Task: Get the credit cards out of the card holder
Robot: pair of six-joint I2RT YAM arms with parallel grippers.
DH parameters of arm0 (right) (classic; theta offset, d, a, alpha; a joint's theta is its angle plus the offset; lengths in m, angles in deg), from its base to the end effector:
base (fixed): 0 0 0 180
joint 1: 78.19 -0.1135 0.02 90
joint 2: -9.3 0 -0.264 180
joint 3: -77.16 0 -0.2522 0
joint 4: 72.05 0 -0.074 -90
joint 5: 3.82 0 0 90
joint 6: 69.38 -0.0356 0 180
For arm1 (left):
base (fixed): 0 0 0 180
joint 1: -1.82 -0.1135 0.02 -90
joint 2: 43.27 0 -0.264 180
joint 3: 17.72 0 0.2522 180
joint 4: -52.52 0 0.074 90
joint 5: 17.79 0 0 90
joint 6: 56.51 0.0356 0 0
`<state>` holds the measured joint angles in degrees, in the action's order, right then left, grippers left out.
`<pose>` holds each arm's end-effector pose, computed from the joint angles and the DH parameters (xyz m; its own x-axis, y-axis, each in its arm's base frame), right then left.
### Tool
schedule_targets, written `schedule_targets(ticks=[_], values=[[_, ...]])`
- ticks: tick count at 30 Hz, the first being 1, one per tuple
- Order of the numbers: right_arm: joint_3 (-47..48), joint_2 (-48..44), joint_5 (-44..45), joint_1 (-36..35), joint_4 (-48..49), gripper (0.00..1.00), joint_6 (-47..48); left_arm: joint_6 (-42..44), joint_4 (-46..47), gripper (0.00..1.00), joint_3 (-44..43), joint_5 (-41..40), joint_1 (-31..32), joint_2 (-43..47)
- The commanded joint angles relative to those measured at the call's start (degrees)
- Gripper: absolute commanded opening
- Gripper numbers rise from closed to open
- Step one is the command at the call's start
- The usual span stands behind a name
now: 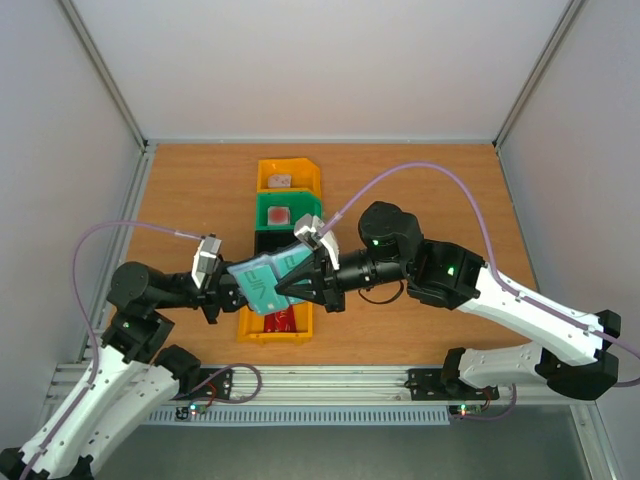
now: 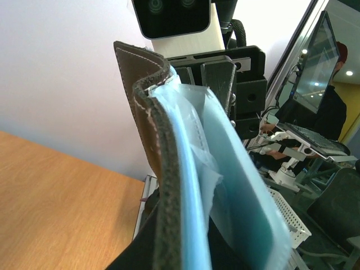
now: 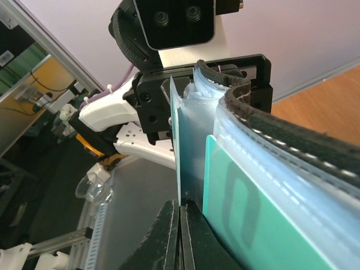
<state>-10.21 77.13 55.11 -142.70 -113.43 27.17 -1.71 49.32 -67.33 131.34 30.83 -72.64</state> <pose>0.0908 0.2331 0.4340 -0.0095 -0.2470 -0.9690 -0.9936 -0.1067 0.0370 0.0856 -0.0824 0.3573 -0.3477 -0.1454 -0.9263 0.9375 -0.0405 -0.3456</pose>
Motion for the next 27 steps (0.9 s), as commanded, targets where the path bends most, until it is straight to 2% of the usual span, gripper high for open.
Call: schedule_targets(ticks=[1, 19, 22, 25, 27], values=[[0.1, -0.94, 0.99, -0.18, 0.28, 0.01, 0.1, 3.13, -0.02, 0.0, -1.98, 0.96, 0.25, 1.45], [1.2, -8.57, 13.46, -0.09, -12.82, 0.01, 4.34, 2.99, -3.82, 0.0, -2.84, 0.85, 0.25, 2.98], [1.72, -11.85, 18.9, 0.03, -16.04, 0.01, 5.28, 4.11, -13.01, 0.0, -4.57, -5.12, 0.25, 3.51], [2.0, -15.69, 26.02, 0.66, -19.49, 0.01, 4.64, 9.42, -25.92, 0.0, -6.85, -17.06, 0.05, 3.48], [2.22, -17.57, 30.58, 1.04, -21.61, 0.01, 3.73, 12.38, -31.23, 0.0, -7.44, -23.96, -0.45, 3.42]])
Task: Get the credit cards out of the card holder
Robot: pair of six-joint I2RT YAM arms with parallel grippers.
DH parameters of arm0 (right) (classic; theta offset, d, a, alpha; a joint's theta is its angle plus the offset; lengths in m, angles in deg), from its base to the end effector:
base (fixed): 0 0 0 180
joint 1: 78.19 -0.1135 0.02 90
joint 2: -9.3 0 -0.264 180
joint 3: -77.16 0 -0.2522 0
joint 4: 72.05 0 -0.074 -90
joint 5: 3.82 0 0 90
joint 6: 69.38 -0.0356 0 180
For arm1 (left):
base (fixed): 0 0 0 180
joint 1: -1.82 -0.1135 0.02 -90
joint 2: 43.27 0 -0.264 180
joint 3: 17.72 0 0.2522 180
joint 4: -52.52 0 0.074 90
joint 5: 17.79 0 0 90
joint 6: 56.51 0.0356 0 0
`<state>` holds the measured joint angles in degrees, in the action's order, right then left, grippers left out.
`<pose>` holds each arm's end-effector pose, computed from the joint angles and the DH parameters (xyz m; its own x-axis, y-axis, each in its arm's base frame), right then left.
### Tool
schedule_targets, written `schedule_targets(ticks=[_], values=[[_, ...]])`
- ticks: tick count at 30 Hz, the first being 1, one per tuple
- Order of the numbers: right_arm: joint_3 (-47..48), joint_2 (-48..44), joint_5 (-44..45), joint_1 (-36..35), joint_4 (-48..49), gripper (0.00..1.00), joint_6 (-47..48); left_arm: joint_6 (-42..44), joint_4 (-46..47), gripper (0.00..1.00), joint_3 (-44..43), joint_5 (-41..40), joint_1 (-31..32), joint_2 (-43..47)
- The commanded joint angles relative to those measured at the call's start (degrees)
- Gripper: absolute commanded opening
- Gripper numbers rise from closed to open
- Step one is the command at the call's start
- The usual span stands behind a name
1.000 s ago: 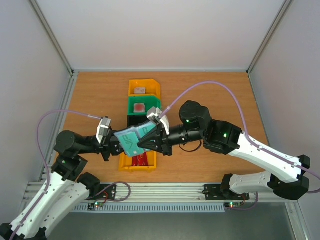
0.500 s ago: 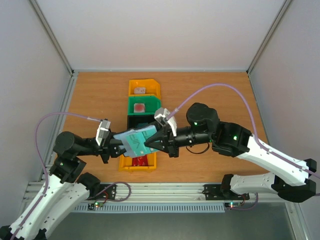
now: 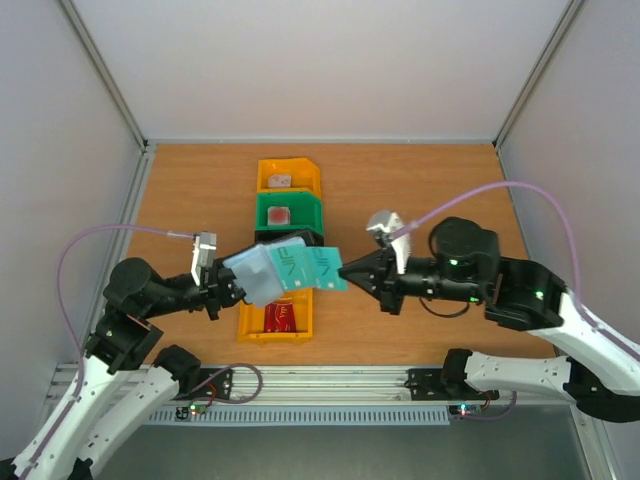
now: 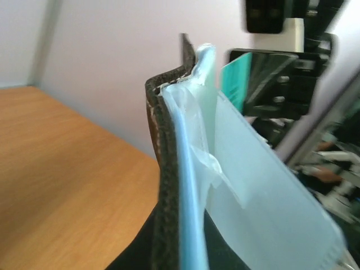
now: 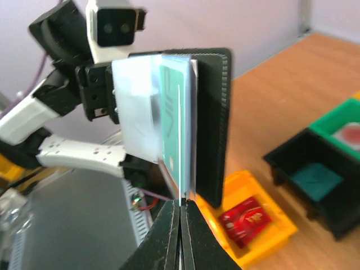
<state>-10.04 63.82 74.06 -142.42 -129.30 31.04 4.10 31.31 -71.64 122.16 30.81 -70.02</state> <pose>0.0662 0.1542 0.4493 0.0359 -0.3325 -0.9424 -0.9764 0.1893 -0.1039 0.0786 -0.0747 0.3576 -0.4007 -0.1390 -0.9056 0.8965 0.1442 -0.4188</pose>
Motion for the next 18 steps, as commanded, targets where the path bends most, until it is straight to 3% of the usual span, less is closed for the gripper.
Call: schedule_targets(ticks=[1, 7, 10, 15, 18], values=[[2.14, -4.99, 13.84, 1.0, -6.61, 0.01, -0.66, 7.61, -14.22, 0.0, -3.24, -16.95, -0.77, 0.85], [3.9, -4.78, 22.76, 2.8, -8.06, 0.01, -2.37, 9.1, -17.74, 0.0, -3.97, -25.68, -2.25, 0.69], [7.55, 0.62, 21.98, 6.41, -8.94, 0.01, -0.81, 10.85, -19.04, 0.0, -4.29, -31.31, -3.36, 0.21], [13.09, 11.36, -0.75, 24.94, -5.75, 0.01, -2.48, 12.18, -21.55, 0.0, -7.49, -36.15, -6.06, -4.96], [16.45, 18.37, -10.37, 31.13, -2.97, 0.01, -5.52, 11.5, -23.71, 0.0, -12.54, -35.45, -7.79, -10.43]])
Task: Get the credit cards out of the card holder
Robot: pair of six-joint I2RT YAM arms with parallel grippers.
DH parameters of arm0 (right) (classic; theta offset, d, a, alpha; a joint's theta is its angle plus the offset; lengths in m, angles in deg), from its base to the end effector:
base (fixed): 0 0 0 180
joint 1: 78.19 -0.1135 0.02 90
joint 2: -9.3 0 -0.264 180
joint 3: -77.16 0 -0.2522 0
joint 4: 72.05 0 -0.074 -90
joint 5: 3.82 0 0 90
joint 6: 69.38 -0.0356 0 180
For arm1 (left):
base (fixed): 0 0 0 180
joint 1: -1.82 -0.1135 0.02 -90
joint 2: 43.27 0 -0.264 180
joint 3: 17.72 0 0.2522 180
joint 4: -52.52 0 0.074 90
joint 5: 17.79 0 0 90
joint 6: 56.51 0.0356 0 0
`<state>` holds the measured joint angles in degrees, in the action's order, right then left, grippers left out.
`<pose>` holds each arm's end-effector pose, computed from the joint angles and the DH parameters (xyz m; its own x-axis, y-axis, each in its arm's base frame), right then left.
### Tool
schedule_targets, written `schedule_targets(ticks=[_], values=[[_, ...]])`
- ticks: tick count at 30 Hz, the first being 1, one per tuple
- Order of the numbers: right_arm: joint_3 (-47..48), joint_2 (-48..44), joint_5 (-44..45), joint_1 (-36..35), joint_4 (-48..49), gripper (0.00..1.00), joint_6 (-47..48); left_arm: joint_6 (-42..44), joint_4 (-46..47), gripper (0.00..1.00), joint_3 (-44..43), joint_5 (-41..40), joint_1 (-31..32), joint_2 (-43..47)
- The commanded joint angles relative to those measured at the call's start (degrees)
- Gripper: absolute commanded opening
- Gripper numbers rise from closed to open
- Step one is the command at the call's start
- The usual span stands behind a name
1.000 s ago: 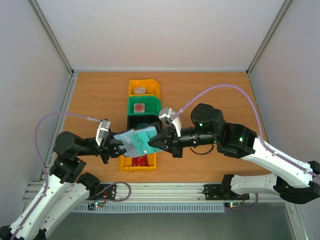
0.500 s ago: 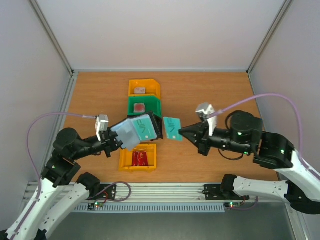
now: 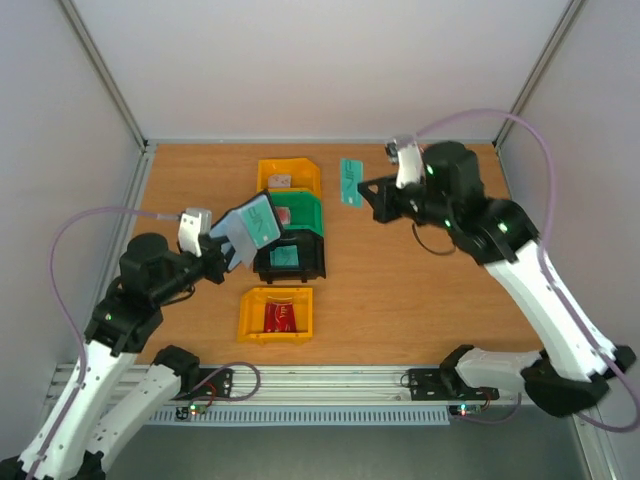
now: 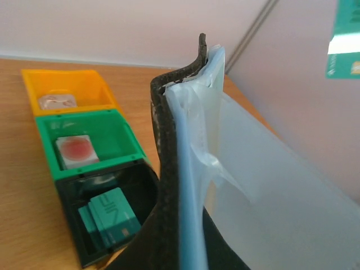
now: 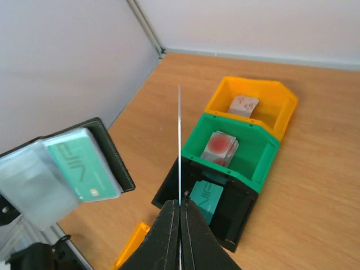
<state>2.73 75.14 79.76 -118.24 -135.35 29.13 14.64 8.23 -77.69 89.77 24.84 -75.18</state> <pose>0.1552 0.1357 0.4718 -0.1965 -0.3573 -0.9131 -0.7553 0.6490 -0.0914 0.1082 -0.0576 0.3415 -0.4500 -0.1435 -0.8814 0.5220 0.7585 -0.3900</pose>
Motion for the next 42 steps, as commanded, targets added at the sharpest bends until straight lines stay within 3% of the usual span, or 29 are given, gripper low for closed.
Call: schedule_targets(ticks=[1, 7, 15, 19, 24, 28, 42], values=[[5.16, 9.66, -18.71, 8.04, 3.73, 0.01, -4.73, 0.93, -1.28, 0.0, -8.17, -2.76, -2.42, -7.16], [16.05, 23.99, -27.08, 8.84, 4.81, 0.01, -10.07, 1.97, -5.58, 0.0, -18.85, -1.01, -6.6, -18.46], [22.98, 33.75, -34.64, 11.62, 8.48, 0.01, -19.36, 5.5, -11.04, 0.0, -28.01, 2.72, -12.89, -28.52], [13.12, 34.15, -37.33, 9.39, 10.05, 0.01, -21.54, 3.28, -10.6, 0.0, -28.39, 2.57, -14.83, -30.94], [-2.83, 33.61, -40.41, 7.89, 25.62, 0.01, -28.95, 4.43, -8.77, 0.0, -28.77, 3.49, -15.64, -32.17], [-9.48, 36.57, -40.37, 7.24, 28.53, 0.01, -31.58, 5.86, -9.19, 0.0, -28.46, 3.46, -15.73, -32.17], [-12.98, 46.22, -41.8, 4.68, 33.37, 0.01, -37.15, 6.37, -9.49, 0.0, -31.3, 4.43, -15.73, -34.65]])
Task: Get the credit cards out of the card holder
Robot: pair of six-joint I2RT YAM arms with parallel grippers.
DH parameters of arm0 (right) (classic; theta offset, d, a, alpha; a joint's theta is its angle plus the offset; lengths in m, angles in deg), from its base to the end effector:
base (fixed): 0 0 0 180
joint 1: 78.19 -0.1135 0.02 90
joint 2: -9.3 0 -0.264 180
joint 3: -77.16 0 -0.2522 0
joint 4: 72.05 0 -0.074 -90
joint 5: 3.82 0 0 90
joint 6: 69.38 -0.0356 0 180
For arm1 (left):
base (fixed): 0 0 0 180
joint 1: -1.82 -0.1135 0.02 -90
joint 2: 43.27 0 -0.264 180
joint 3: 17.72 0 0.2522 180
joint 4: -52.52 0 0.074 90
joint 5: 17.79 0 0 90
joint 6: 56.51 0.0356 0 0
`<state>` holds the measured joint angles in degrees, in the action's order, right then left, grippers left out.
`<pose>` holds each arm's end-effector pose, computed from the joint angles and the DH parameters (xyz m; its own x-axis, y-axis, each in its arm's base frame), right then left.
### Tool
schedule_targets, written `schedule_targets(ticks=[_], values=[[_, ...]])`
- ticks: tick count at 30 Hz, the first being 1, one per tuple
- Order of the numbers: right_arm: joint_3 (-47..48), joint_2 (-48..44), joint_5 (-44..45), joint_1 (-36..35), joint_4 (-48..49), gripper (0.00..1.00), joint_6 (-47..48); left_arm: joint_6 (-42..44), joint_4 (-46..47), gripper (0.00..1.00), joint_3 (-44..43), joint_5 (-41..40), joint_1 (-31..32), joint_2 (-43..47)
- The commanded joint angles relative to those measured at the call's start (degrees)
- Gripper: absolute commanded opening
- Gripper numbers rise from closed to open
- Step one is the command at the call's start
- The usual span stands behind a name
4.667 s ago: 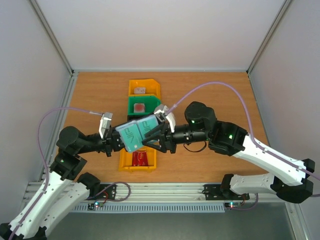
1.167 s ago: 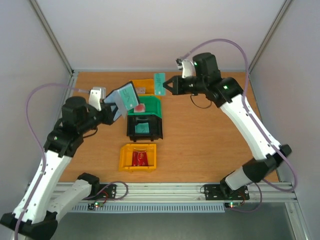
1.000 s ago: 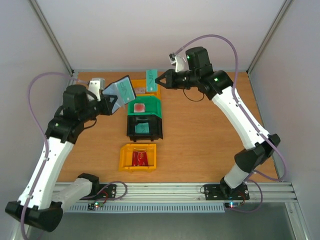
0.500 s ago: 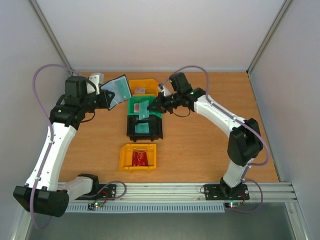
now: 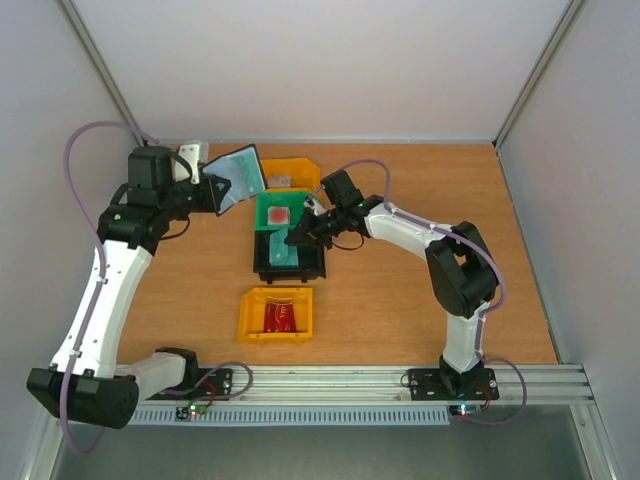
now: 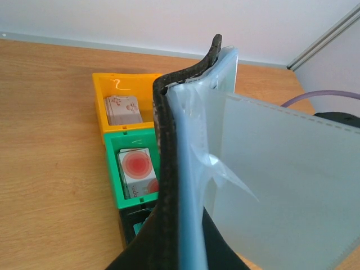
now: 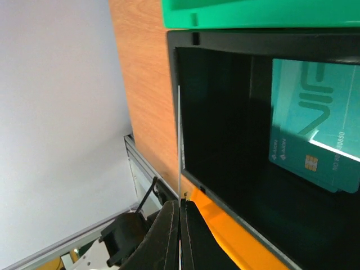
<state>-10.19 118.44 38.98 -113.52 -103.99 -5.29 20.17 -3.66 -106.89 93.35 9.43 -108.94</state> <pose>0.3223 0.2605 0.2179 -0.8943 -0.2700 -0.3570 -0.4440 0.4344 0.7837 0.2290 -0.0435 0.3967 -0.6186 -0.1341 -0.7742 0.2897 0.8770 -0.3834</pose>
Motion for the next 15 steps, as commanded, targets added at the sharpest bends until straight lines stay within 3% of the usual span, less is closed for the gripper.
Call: schedule_targets(ticks=[1, 15], values=[[-0.29, 3.15, -1.33, -0.13, 2.46, 0.01, -3.25, 0.92, 2.42, 0.0, -2.26, 0.76, -0.32, -1.06], [0.02, 7.42, -0.61, -0.09, 4.0, 0.01, -3.26, 2.62, 1.91, 0.0, -4.78, 0.3, -0.32, -3.29]])
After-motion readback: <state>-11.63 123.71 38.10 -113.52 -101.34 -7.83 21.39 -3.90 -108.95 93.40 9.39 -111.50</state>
